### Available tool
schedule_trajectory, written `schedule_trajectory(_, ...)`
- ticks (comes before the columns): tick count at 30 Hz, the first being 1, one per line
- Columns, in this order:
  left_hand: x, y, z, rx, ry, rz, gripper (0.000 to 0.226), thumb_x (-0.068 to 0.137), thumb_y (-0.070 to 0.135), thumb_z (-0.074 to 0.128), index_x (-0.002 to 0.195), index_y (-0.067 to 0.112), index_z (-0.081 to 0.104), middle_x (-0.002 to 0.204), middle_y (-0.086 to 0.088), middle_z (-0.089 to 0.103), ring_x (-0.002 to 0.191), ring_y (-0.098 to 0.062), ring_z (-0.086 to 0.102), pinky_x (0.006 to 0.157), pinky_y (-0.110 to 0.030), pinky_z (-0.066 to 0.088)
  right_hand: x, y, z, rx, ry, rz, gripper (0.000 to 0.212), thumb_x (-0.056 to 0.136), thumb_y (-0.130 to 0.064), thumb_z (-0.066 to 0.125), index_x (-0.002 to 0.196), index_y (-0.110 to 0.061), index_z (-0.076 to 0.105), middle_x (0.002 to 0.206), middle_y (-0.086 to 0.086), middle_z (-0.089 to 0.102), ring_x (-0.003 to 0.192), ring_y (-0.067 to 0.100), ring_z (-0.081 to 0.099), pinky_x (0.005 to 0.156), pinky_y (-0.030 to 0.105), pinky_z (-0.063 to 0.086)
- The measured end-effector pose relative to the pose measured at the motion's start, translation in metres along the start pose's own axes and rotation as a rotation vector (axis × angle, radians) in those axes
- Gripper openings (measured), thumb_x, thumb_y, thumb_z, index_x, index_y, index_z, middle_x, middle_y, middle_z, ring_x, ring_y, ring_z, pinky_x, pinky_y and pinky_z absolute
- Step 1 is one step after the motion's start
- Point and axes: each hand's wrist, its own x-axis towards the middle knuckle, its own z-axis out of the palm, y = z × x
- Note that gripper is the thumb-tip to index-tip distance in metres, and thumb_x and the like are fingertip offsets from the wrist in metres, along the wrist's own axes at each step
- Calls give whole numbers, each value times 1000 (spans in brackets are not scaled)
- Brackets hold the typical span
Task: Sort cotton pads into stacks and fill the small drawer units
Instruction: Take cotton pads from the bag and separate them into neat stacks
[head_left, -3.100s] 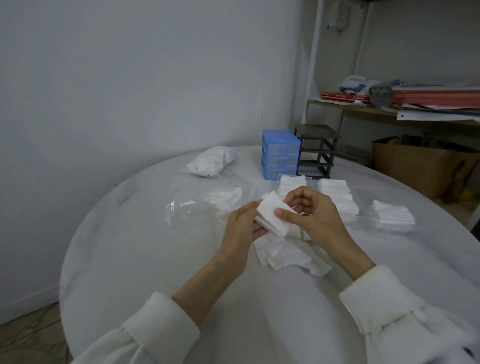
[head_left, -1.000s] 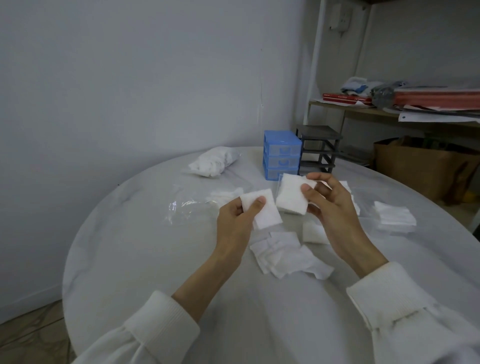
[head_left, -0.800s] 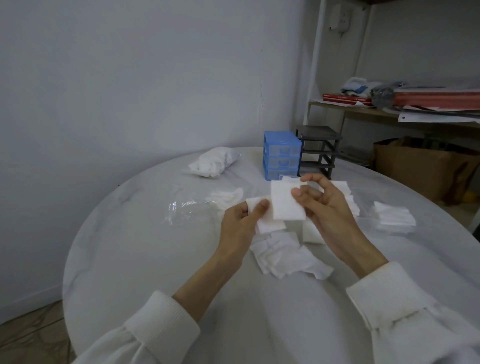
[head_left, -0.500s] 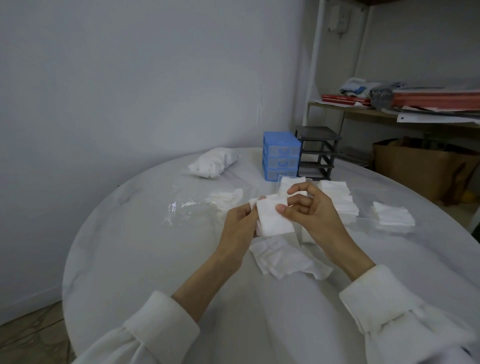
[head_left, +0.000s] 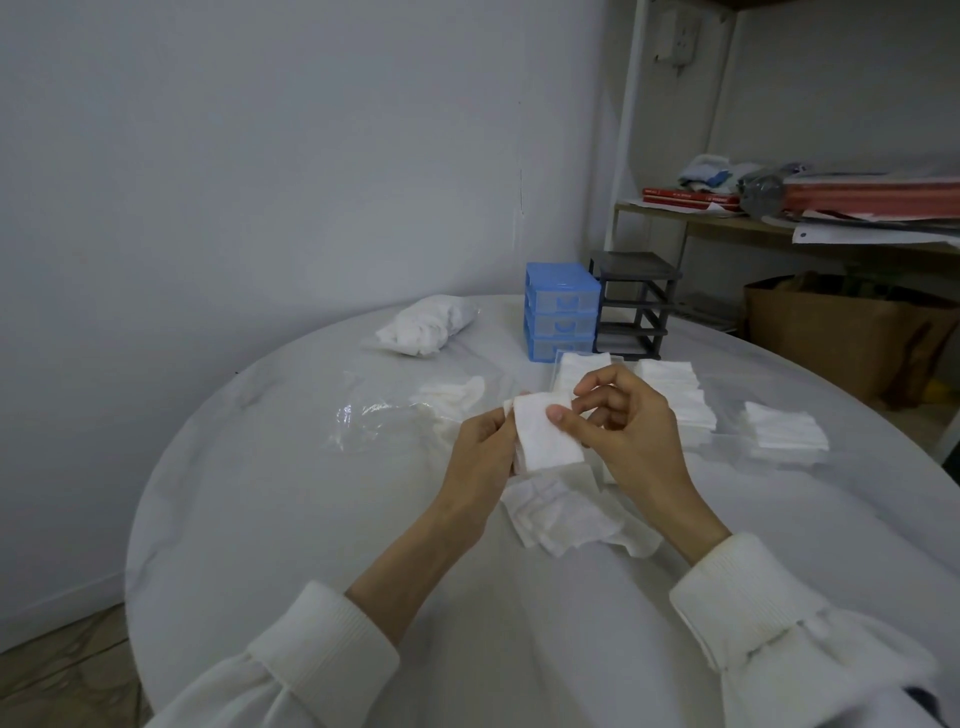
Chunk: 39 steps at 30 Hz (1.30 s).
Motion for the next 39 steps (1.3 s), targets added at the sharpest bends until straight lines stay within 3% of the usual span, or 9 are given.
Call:
schedule_trajectory(6,0,-1,1,-19,4,-39,30,98,29,43,88,15,68,80,-1,70,72,-11,66,63,-19,54,-1,3,3,-37,8,-59,24,70,-9,79,73,-19,58,72,-8,61,57,-5,51,55,8,40)
schedule_trajectory(15,2,3,5,-127,-30,-126,35,96,41,44,87,16,68,77,-3,72,76,-16,68,74,-28,54,-3,4,2,-131,33,-100,22,71,-13,79,68,-18,58,65,-7,59,57,-1,50,57,8,39)
schedule_trajectory(22,1,-3,2,-85,-76,-108,17,94,15,53,101,9,66,92,-7,72,82,-15,69,71,-25,57,-3,7,0,-184,-7,-70,20,75,-18,76,67,-15,58,60,-4,54,57,1,47,55,10,38)
schedule_trajectory(26,1,-4,1,-110,-39,-104,13,94,11,51,96,15,64,83,-1,72,79,-13,69,66,-25,57,-1,8,-6,-194,-103,12,20,75,-23,77,74,-12,60,69,-8,58,61,-1,49,57,9,39)
schedule_trajectory(30,2,-1,1,-116,-37,-65,13,93,10,52,99,12,63,89,-5,71,79,-16,69,67,-27,57,-2,6,-15,-180,-180,137,28,70,-26,80,85,-20,57,89,-8,63,83,9,58,62,9,44)
schedule_trajectory(34,-2,0,8,-58,-55,-6,16,92,13,54,104,8,63,97,-11,70,87,-21,67,75,-34,56,-9,5,-18,-227,-254,199,40,70,-25,81,99,-22,54,96,-12,63,88,-1,58,69,11,45)
schedule_trajectory(37,-3,4,15,-12,-84,30,12,92,11,55,98,7,64,88,-8,69,79,-17,65,70,-29,55,-9,2,-30,-118,-229,224,30,75,-20,76,97,-20,56,93,-6,68,82,-2,61,64,7,45)
schedule_trajectory(39,-1,6,21,59,-103,48,10,91,10,55,94,5,63,83,-4,66,77,-13,62,69,-23,51,-8,1,-47,-108,-220,212,22,77,-17,74,93,-18,59,89,-3,69,83,6,63,70,8,45)
